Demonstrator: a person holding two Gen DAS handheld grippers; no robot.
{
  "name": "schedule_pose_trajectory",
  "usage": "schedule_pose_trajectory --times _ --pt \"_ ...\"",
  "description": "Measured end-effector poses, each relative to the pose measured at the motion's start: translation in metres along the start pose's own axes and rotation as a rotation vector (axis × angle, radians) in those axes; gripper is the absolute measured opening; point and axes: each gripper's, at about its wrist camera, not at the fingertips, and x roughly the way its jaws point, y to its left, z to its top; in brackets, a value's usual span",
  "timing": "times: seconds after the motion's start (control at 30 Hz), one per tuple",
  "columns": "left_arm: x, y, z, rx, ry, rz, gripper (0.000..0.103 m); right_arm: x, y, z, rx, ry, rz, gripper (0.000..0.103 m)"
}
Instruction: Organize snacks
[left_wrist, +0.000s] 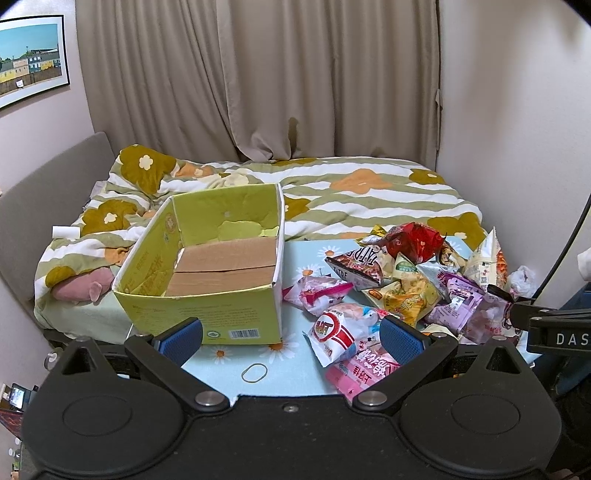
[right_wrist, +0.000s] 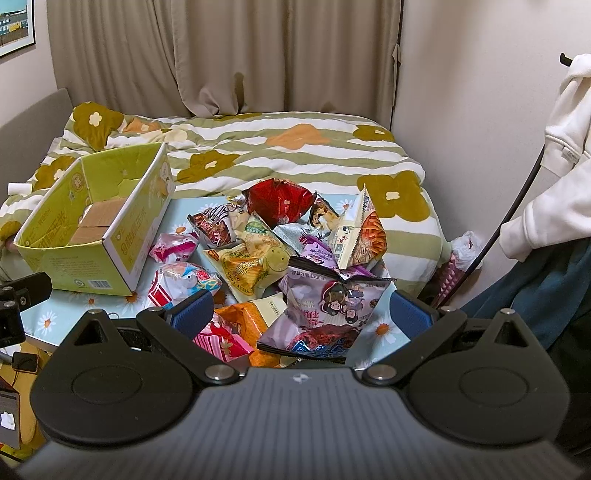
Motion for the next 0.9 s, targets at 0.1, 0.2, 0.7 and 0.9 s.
schedule_pose_trajectory --times 0.1,0.2,0.7,0.9 --pt "0.0 0.0 0.0 0.0 0.0 -0.001 0.103 0.0 0.0 0.0 -0.003 -0.001 0.0 0.103" --pt "0.0 0.0 0.0 0.0 0.0 -0.001 0.103 0.001 -0.001 0.001 -0.001 0.0 0.002 0.103" --pt "0.0 0.0 0.002 0.001 0.001 -0.003 0.103 0.005 0.001 0.001 0.002 0.003 0.001 0.103" --pt "0.008 -0.003 0.01 0.015 0.012 -0.038 0.103 0.01 0.0 0.001 0.01 0.013 0.0 0.103"
